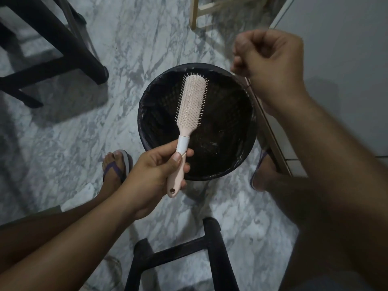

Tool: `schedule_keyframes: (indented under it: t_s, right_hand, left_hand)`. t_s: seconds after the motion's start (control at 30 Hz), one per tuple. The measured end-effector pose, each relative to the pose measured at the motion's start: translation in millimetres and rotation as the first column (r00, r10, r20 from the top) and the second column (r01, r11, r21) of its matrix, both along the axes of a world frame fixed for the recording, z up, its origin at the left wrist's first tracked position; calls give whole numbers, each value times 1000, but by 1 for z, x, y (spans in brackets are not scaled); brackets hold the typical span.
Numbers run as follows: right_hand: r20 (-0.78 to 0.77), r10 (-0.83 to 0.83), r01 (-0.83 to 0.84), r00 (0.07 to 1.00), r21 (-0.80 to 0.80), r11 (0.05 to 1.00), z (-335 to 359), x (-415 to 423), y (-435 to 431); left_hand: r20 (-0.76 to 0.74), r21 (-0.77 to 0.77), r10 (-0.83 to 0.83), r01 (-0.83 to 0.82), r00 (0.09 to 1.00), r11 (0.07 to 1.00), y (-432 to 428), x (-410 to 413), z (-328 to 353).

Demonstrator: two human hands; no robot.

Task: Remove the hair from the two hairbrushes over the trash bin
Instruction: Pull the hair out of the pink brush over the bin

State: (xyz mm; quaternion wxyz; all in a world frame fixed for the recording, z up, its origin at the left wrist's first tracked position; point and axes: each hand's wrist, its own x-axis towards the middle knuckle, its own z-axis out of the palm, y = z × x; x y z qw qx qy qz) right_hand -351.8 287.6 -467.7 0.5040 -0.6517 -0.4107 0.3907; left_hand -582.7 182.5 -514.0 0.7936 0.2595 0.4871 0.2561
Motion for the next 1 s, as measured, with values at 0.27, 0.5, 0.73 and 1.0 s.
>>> schedule_keyframes:
  t_s: [0.27, 0.5, 0.73, 1.0]
  right_hand:
    - [-380, 380, -512, 843, -356, 781, -14, -31, -25]
    - [-16, 388, -370, 922, -337, 866, -7, -24, -23]
    - [189, 125, -123, 974, -21, 992, -7, -8, -8]
    - [493, 498, -506, 713, -130, 853, -23, -28, -25]
  left_hand:
    - [42, 19, -18, 17, 999, 1000, 4, -1, -1]
    - [10, 70, 20, -20, 1000, 997, 5, -1, -2]
    - [1, 54, 35, -35, 999, 998, 7, -4, -3]
    - [43, 26, -23, 21, 999, 999, 8, -2, -1]
